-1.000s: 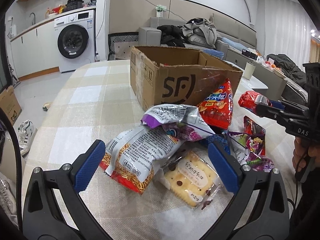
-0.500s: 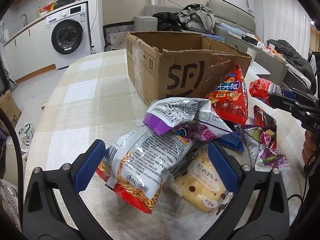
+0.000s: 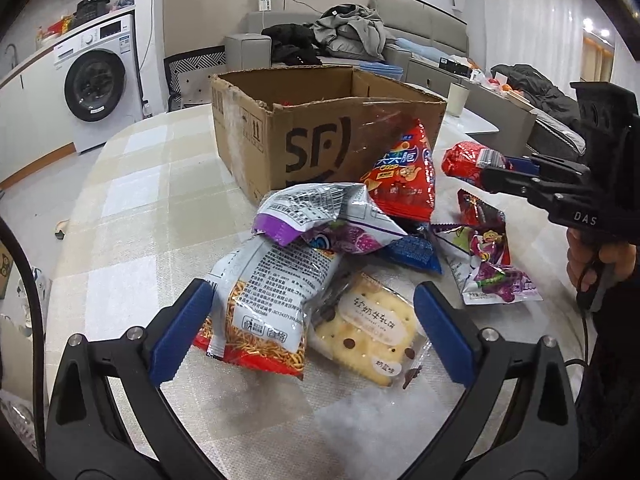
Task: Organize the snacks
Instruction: 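Grasp the noodle-snack bag with the left gripper while the right holds the red packet, then lift both held bags and carry them over the open box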
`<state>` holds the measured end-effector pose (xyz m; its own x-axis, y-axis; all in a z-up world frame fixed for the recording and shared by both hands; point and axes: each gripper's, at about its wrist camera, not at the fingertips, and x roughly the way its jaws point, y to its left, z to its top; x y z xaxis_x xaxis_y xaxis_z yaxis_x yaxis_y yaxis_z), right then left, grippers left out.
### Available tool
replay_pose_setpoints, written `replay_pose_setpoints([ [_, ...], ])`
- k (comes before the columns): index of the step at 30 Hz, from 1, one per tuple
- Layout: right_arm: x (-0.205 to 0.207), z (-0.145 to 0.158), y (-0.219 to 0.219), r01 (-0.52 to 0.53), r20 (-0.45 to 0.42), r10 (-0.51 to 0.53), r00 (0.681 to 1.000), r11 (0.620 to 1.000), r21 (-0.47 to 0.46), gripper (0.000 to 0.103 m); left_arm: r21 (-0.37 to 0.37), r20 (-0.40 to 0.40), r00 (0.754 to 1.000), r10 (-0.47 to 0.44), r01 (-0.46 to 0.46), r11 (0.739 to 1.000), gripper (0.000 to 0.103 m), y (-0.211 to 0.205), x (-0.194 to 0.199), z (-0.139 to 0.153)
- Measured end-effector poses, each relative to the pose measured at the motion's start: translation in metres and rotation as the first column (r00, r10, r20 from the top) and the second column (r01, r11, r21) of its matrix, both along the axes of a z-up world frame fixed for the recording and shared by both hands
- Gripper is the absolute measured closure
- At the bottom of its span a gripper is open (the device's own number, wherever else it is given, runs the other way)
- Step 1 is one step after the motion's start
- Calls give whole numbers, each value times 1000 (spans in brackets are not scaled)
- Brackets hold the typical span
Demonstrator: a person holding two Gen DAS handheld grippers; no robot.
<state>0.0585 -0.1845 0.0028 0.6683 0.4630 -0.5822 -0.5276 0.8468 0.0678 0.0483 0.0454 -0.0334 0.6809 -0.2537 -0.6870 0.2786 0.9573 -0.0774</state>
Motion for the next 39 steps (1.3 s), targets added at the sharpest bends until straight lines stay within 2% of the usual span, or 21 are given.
replay_pose_setpoints([
  [4,1,-1,0,1,-6,-1,1000,1000,0,61,17,5,1000,15,-16,1000,3,2,4,0],
  [8,2,-2,1,-2,-9,2,1000,1000,-3,61,46,-10,1000,-10,10,999,3,2,17,-2],
  [11,1,-1,1,-2,-10,2,1000,1000,-4,61,73,-43,999,-26,29,997,3,3,29,-5],
  [18,2,-2,2,-2,-18,2,1000,1000,-6,61,51,-150,988,-32,40,998,4,11,51,-25],
  [20,2,-2,1,-3,-19,3,1000,1000,-5,61,48,-156,987,-26,34,998,10,12,53,-26],
  [22,2,-1,1,-3,-17,3,1000,1000,-4,61,24,-153,988,-18,22,999,32,19,55,-24],
  [25,2,0,0,-1,-14,1,1000,1000,1,61,-19,-150,989,-8,5,1000,45,29,55,-23],
  [29,2,1,-1,2,-13,-2,1000,1000,7,61,-15,-129,991,26,-28,999,51,33,48,-20],
  [39,0,4,-4,0,1,0,1000,999,36,61,-129,-43,996,83,-88,988,52,56,7,12],
])
